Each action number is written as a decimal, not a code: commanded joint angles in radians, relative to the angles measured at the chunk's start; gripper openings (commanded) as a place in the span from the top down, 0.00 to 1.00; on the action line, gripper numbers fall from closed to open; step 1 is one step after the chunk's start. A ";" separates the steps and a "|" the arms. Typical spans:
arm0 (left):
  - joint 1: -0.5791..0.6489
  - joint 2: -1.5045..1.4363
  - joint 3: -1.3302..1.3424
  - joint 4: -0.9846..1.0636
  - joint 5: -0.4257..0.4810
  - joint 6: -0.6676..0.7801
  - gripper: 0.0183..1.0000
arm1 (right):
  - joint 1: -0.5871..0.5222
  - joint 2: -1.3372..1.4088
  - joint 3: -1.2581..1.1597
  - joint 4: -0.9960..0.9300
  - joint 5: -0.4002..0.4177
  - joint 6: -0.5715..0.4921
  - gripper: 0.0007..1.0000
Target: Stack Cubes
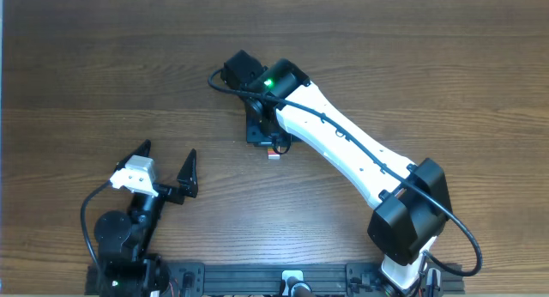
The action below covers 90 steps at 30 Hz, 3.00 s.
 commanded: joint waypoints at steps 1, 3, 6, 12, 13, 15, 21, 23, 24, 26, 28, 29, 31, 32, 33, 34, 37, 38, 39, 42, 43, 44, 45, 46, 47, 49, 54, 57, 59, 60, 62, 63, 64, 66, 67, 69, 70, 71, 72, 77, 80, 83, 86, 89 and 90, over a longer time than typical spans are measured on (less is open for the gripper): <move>-0.005 -0.006 -0.006 0.004 0.006 0.018 0.00 | 0.005 -0.027 -0.014 0.006 -0.009 0.013 0.99; -0.005 -0.006 -0.006 0.004 0.006 0.018 0.00 | 0.005 -0.027 -0.015 0.009 -0.009 0.013 0.99; -0.005 -0.006 -0.006 0.004 0.006 0.019 0.00 | 0.005 -0.026 -0.015 0.013 -0.009 0.013 0.99; -0.005 -0.006 -0.006 0.004 0.006 0.019 0.00 | 0.005 -0.008 -0.016 0.019 -0.008 0.013 0.99; -0.005 -0.006 -0.006 0.004 0.006 0.018 0.00 | 0.005 -0.002 -0.017 0.022 -0.008 0.013 0.99; -0.005 -0.006 -0.006 0.004 0.006 0.018 0.00 | 0.005 0.005 -0.018 0.030 -0.008 0.009 0.99; -0.005 -0.006 -0.006 0.004 0.006 0.018 0.00 | 0.005 0.007 -0.019 0.038 -0.001 0.009 0.99; -0.005 -0.006 -0.006 0.004 0.006 0.019 0.00 | 0.005 0.009 -0.020 0.035 0.000 0.009 0.99; -0.005 -0.006 -0.006 0.004 0.006 0.018 0.00 | 0.005 0.011 -0.021 0.035 0.000 0.009 0.99; -0.005 -0.006 -0.006 0.004 0.006 0.018 0.00 | 0.005 0.019 -0.021 0.035 -0.001 0.009 0.99; -0.005 -0.006 -0.006 0.004 0.006 0.018 0.00 | 0.005 0.029 -0.021 0.036 0.000 0.009 0.99; -0.005 -0.006 -0.006 0.004 0.006 0.018 0.00 | 0.005 0.034 -0.021 0.036 -0.001 0.009 0.99; -0.005 -0.006 -0.006 0.004 0.006 0.018 0.00 | 0.005 0.039 -0.021 0.037 0.000 0.009 0.99; -0.005 -0.006 -0.006 0.004 0.006 0.019 0.00 | 0.005 0.041 -0.021 0.038 0.000 0.009 0.99; -0.005 -0.006 -0.006 0.004 0.006 0.018 0.00 | 0.005 0.042 -0.021 0.040 0.002 0.009 0.99; -0.005 -0.006 -0.006 0.004 0.006 0.018 0.00 | 0.005 0.042 -0.021 0.040 0.003 0.009 0.99; -0.005 -0.006 -0.006 0.004 0.006 0.018 0.00 | 0.002 0.043 -0.021 0.040 0.003 0.009 0.99; -0.005 -0.006 -0.006 0.004 0.006 0.018 0.00 | 0.002 0.043 -0.021 0.040 0.003 0.009 0.99; -0.005 -0.006 -0.006 0.004 0.006 0.018 0.00 | 0.001 0.043 -0.021 0.040 0.003 0.009 0.99; -0.005 -0.006 -0.006 0.004 0.006 0.018 0.00 | 0.000 0.046 -0.021 0.040 0.004 0.009 0.99; -0.005 -0.006 -0.006 0.004 0.006 0.018 0.00 | 0.000 0.048 -0.021 0.040 0.004 0.009 0.99; -0.004 -0.006 -0.006 0.004 0.006 0.018 0.00 | 0.000 0.052 -0.021 0.040 0.004 0.009 0.99; -0.005 -0.006 -0.006 0.004 0.006 0.018 0.00 | 0.000 0.055 -0.021 0.040 0.003 0.009 0.99; -0.005 -0.006 -0.006 0.004 0.006 0.019 0.00 | 0.000 0.057 -0.021 0.040 0.004 0.009 0.99; -0.005 -0.006 -0.006 0.004 0.006 0.018 0.00 | 0.000 0.060 -0.021 0.043 0.004 0.008 0.99; -0.005 -0.006 -0.006 0.004 0.006 0.018 0.00 | 0.000 0.062 -0.021 0.047 0.003 0.002 0.99; -0.005 -0.006 -0.006 0.004 0.006 0.018 0.00 | 0.000 0.063 -0.021 0.055 0.003 0.002 0.99; -0.005 -0.006 -0.006 0.004 0.006 0.018 0.00 | -0.001 0.063 -0.021 0.055 0.003 0.002 0.99; -0.005 -0.006 -0.006 0.004 0.006 0.019 0.00 | -0.001 0.063 -0.021 0.055 0.003 0.002 0.99; -0.005 -0.006 -0.006 0.004 0.006 0.018 0.00 | -0.001 0.063 -0.021 0.055 0.003 0.002 0.99; -0.005 -0.006 -0.006 0.004 0.006 0.018 0.00 | -0.003 0.063 -0.021 0.055 0.003 0.002 0.99; -0.005 -0.006 -0.006 0.004 0.006 0.018 0.00 | -0.004 0.063 -0.021 0.055 0.003 0.002 0.99; -0.005 -0.006 -0.006 0.004 0.006 0.018 0.00 | -0.004 0.063 -0.021 0.055 0.003 0.002 0.99; -0.005 -0.006 -0.006 0.004 0.006 0.018 0.00 | -0.005 0.063 -0.021 0.054 0.003 0.002 0.99; -0.005 -0.006 -0.006 0.004 0.006 0.019 0.00 | -0.006 0.063 -0.021 0.054 0.003 0.002 0.99; -0.005 -0.006 -0.006 0.004 0.006 0.019 0.00 | -0.006 0.063 -0.021 0.054 0.003 0.002 0.99; -0.005 -0.006 -0.006 0.004 0.006 0.019 0.00 | -0.006 0.063 -0.021 0.054 0.003 0.002 0.99; -0.005 -0.006 -0.006 0.004 0.006 0.018 0.00 | -0.006 0.063 -0.021 0.054 0.003 0.002 0.99; -0.005 -0.006 -0.006 0.004 0.006 0.018 0.00 | -0.006 0.063 -0.021 0.054 0.003 0.002 0.99; -0.005 -0.006 -0.006 0.004 0.006 0.019 0.00 | -0.006 0.064 -0.021 0.054 0.003 0.002 0.99; -0.005 -0.006 -0.006 0.004 0.006 0.018 0.00 | -0.006 0.065 -0.021 0.053 0.003 0.002 0.99; -0.005 -0.006 -0.006 0.004 0.006 0.018 0.00 | -0.006 0.065 -0.021 0.051 0.003 0.002 0.99; -0.005 -0.006 -0.006 0.004 0.006 0.018 0.00 | -0.006 0.065 -0.021 0.050 0.003 0.002 0.99; -0.005 -0.006 -0.006 0.004 0.006 0.018 0.00 | -0.006 0.065 -0.021 0.050 0.003 0.002 0.99; -0.005 -0.006 -0.006 0.004 0.006 0.019 0.00 | -0.006 0.065 -0.021 0.050 0.003 0.002 0.99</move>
